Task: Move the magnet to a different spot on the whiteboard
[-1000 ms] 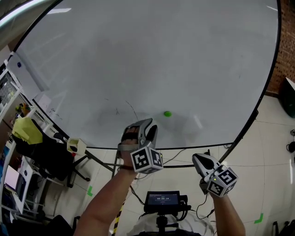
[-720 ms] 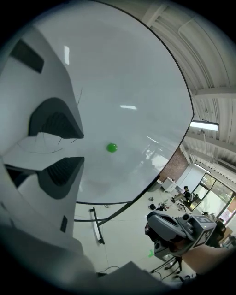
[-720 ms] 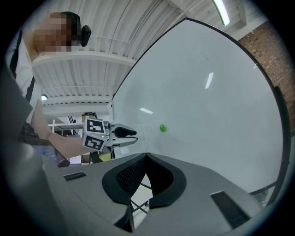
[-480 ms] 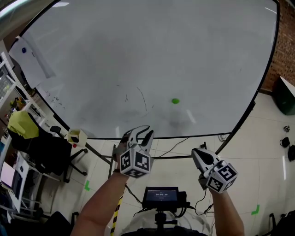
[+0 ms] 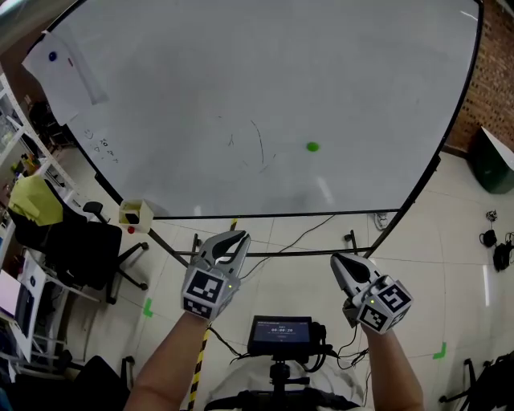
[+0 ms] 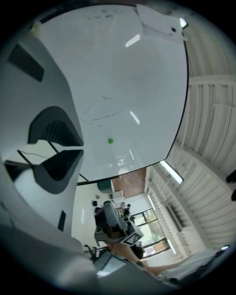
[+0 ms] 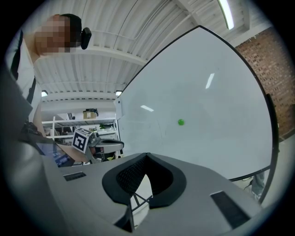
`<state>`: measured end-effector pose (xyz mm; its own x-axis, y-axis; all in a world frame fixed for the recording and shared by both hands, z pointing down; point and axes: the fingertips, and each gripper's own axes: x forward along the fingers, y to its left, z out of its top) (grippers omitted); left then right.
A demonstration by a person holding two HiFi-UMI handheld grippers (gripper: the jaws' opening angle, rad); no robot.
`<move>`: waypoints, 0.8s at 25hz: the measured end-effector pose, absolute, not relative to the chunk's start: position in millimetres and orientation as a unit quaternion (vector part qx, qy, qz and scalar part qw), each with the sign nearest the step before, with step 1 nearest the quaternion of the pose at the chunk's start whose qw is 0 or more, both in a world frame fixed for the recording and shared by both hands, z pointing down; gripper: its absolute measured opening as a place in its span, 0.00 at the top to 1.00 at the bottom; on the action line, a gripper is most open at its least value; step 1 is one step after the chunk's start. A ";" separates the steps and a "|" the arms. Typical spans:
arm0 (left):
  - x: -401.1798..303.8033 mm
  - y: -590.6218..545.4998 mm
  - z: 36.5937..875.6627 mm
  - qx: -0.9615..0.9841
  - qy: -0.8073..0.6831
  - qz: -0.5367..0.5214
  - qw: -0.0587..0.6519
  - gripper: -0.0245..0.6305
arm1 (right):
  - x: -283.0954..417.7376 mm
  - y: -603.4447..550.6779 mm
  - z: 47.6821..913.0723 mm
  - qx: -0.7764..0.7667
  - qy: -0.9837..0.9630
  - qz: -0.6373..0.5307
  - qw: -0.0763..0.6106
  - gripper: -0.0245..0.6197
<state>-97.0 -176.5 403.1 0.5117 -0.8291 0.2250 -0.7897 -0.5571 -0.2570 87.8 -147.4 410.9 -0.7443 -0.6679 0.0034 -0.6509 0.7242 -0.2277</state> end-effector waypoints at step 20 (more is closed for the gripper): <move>-144.4 -74.0 468.1 -0.914 0.393 -0.051 -0.091 0.90 | 43.9 -59.8 433.9 -0.391 0.915 -0.099 0.017 0.92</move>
